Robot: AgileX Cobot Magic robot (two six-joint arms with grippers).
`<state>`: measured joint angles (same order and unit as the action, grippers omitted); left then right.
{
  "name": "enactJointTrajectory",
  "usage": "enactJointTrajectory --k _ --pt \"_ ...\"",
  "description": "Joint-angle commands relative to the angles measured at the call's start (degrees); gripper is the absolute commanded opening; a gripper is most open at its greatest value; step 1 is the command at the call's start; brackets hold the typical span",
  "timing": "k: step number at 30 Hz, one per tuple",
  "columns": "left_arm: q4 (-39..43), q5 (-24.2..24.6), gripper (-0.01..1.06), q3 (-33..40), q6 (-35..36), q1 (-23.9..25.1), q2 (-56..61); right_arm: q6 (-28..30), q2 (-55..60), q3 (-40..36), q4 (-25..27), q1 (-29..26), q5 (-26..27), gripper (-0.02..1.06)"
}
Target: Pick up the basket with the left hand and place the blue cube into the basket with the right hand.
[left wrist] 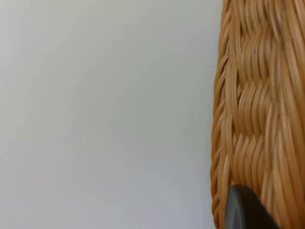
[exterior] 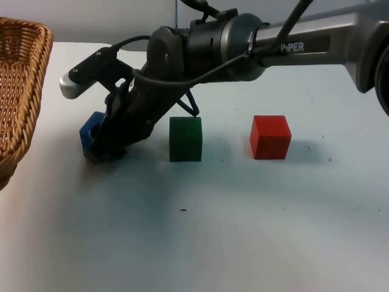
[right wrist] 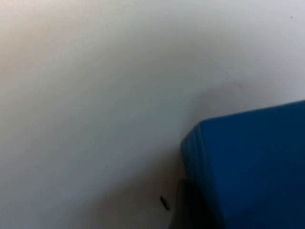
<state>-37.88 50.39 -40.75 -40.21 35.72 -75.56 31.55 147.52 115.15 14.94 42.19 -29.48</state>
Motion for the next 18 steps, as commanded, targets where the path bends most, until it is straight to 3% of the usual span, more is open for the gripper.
enactJointTrajectory --k 1,2,7,9,15,18 --pt "-2.47 0.41 0.0 -0.71 0.12 0.08 0.21 -0.03 -0.24 0.45 0.34 0.21 0.99 0.05" --pt "-2.55 0.41 0.0 -0.71 0.12 0.08 0.21 -0.03 -0.51 0.45 0.34 0.21 0.94 0.0" --pt "-2.76 0.41 0.0 -0.71 0.12 0.08 0.21 -0.56 -2.44 0.45 0.16 0.21 0.29 0.0" --pt "-3.09 0.73 0.0 -0.71 0.12 0.08 0.21 -3.26 -3.74 0.45 -1.01 0.21 -1.12 0.0" --pt "-4.0 1.14 0.0 -0.71 0.12 -0.04 0.21 -14.84 -8.98 0.45 -11.13 0.21 -8.03 0.0" --pt "-4.0 1.36 0.0 -0.71 0.12 -0.14 0.21 -16.67 -11.2 0.45 -13.57 0.21 -10.56 0.0"
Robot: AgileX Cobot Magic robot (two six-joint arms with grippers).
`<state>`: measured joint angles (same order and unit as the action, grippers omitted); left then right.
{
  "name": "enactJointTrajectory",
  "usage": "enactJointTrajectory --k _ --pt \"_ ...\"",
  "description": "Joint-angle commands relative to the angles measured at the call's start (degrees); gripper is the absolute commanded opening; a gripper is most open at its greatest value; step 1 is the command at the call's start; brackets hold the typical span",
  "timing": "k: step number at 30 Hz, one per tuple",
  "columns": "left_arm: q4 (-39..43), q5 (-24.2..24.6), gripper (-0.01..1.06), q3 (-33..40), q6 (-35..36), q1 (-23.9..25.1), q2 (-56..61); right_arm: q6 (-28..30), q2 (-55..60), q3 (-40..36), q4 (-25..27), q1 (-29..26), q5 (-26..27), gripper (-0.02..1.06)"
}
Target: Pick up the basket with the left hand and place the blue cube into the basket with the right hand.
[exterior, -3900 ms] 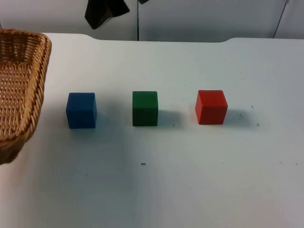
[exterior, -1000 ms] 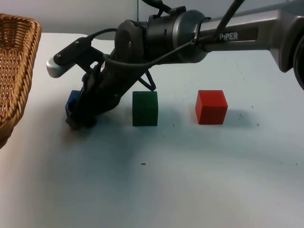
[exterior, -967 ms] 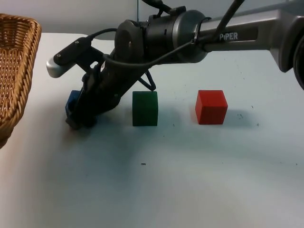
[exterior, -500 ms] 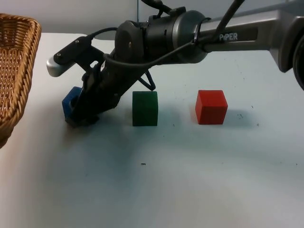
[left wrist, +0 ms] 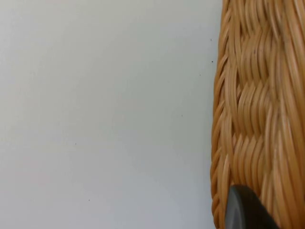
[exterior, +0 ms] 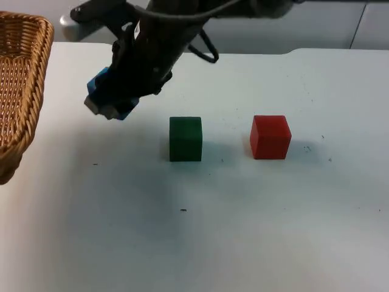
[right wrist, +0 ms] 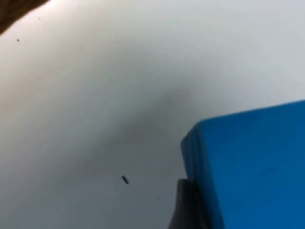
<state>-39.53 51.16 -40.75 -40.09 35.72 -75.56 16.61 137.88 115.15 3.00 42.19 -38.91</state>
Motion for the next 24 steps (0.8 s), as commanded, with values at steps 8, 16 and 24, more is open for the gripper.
enactJointTrajectory --k 8,16,24 --pt "-3.56 1.57 0.0 -0.71 0.0 -0.14 0.21 -1.85 -9.51 0.45 -3.0 0.21 -6.01 0.0" --pt "-3.83 1.94 0.0 -0.71 0.0 -0.14 0.21 3.74 -16.73 0.45 2.07 2.82 -2.02 0.0" --pt "-3.53 3.53 0.0 -0.71 -0.29 -3.06 0.21 9.51 -15.32 0.45 7.75 9.22 2.24 0.0"
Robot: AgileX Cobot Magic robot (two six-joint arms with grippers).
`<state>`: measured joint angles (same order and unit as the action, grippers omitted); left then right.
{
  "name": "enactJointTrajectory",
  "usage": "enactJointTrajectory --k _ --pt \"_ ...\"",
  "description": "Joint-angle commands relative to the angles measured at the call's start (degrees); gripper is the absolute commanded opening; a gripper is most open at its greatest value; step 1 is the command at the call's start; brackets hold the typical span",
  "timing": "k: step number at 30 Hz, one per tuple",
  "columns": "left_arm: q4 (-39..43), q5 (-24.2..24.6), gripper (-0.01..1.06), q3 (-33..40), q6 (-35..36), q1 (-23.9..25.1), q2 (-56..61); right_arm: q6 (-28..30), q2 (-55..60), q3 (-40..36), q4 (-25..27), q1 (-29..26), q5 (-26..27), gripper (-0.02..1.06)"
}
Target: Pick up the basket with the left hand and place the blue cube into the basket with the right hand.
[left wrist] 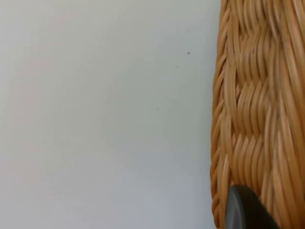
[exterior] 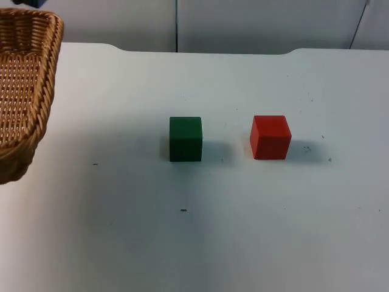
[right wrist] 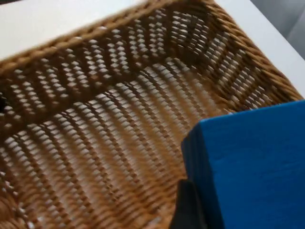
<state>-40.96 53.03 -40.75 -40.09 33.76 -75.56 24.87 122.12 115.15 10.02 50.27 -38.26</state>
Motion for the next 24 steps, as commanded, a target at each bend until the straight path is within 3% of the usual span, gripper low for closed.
enactJointTrajectory --k 1,16,24 --pt "-1.92 1.76 0.0 -0.71 -0.29 -2.11 0.21 1.25 0.88 0.45 0.6 1.84 1.86 0.0" --pt "-2.83 3.38 0.0 -0.71 -0.29 -3.55 0.21 0.6 7.82 0.45 0.94 3.6 8.1 0.0" --pt "-3.07 3.42 0.0 -0.71 -0.29 -3.55 0.21 1.19 11.51 0.45 2.24 3.6 7.57 0.0"
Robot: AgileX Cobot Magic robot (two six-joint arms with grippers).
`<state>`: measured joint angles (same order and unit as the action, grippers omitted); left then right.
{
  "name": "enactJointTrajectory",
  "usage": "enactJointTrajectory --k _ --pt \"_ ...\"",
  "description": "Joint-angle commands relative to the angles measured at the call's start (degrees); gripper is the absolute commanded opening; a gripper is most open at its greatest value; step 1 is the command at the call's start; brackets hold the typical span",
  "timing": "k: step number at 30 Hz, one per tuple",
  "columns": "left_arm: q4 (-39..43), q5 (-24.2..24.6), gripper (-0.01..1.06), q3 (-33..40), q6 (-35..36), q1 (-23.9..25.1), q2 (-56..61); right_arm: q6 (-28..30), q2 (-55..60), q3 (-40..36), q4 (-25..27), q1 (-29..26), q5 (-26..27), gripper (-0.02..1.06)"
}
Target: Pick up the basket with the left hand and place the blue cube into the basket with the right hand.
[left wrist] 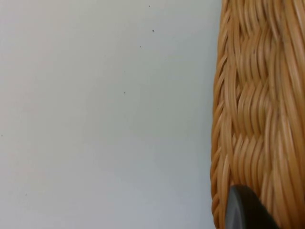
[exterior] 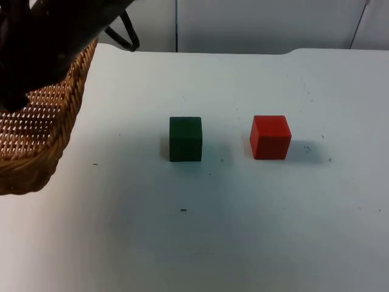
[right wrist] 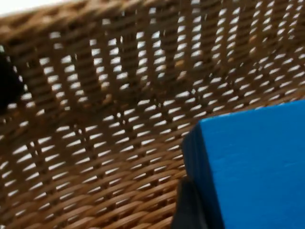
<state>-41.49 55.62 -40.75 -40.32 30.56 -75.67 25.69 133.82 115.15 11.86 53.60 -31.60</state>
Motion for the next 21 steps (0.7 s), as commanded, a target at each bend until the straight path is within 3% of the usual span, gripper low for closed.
enactJointTrajectory --k 1,2,3,4,7,8,10,12,16,21 --pt "-2.53 0.83 0.0 -0.71 -0.06 -0.35 0.31 0.37 0.25 0.45 0.37 0.27 1.27 0.0" --pt "-2.65 0.83 0.0 -0.71 -0.06 -0.35 0.31 0.37 0.24 0.45 0.63 0.27 1.41 0.03" --pt "-2.65 0.83 0.0 -0.71 -0.06 -0.35 0.31 0.37 0.37 0.45 0.86 0.27 1.82 0.13" --pt "-2.65 0.83 0.0 -0.71 -0.06 -0.35 0.31 0.37 0.37 0.45 0.86 0.27 1.82 0.13" --pt "-2.78 0.83 0.0 -0.71 -0.06 -0.35 0.31 0.37 0.37 0.45 1.12 0.27 3.09 0.45" --pt "-2.78 0.83 0.0 -0.71 -0.06 -0.35 0.31 0.37 0.37 0.45 1.12 0.27 3.09 0.45" --pt "-2.88 0.83 0.0 -0.71 -0.06 -0.35 0.31 0.37 0.37 0.45 1.12 0.27 3.18 0.67" --pt "-2.88 0.83 0.0 -0.71 -0.06 -0.35 0.31 0.37 0.37 0.45 1.02 0.27 3.35 0.77" --pt "-2.88 0.83 0.0 -0.71 -0.06 -0.35 0.31 0.37 0.26 0.45 -0.18 0.27 3.35 0.84" --pt "-2.88 0.83 0.0 -0.71 -0.06 -0.35 0.31 0.37 -1.99 0.45 -1.18 0.27 1.74 0.85"
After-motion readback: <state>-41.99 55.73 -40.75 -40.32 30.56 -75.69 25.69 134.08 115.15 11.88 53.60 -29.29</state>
